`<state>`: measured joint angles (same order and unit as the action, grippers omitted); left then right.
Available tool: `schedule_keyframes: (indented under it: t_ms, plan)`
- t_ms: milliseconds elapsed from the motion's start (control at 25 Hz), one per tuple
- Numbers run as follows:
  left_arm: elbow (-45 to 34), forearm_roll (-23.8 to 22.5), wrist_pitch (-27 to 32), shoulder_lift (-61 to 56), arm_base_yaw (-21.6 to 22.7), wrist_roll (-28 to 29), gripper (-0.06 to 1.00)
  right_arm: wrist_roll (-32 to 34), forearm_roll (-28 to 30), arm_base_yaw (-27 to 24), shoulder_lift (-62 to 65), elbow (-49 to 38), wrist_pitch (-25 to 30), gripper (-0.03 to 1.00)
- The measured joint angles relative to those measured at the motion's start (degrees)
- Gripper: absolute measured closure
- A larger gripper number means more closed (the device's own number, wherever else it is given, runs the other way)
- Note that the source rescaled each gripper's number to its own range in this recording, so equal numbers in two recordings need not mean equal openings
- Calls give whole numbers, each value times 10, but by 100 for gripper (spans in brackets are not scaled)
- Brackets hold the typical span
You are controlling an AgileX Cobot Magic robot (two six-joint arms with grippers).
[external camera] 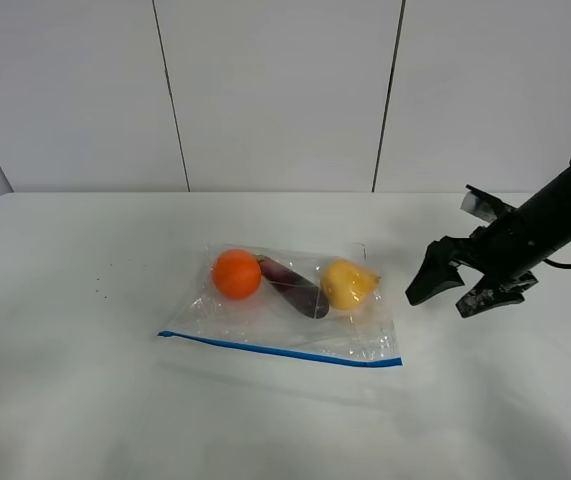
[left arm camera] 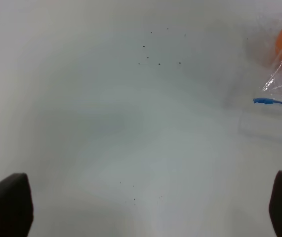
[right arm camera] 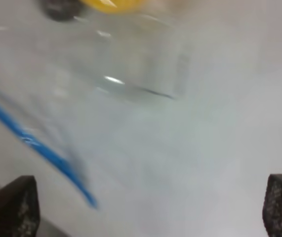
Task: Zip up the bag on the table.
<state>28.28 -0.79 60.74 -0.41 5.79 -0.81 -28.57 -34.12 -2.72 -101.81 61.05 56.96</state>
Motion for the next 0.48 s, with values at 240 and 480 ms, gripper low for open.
schedule_keyframes:
  t_ms: [240,480]
  plan:
    - [0,0,0,0,0,0,-6,177,241,0,37,0,-15,-3]
    - [0,0,0,0,0,0,-6,327,465,0,59,0,-19,-3]
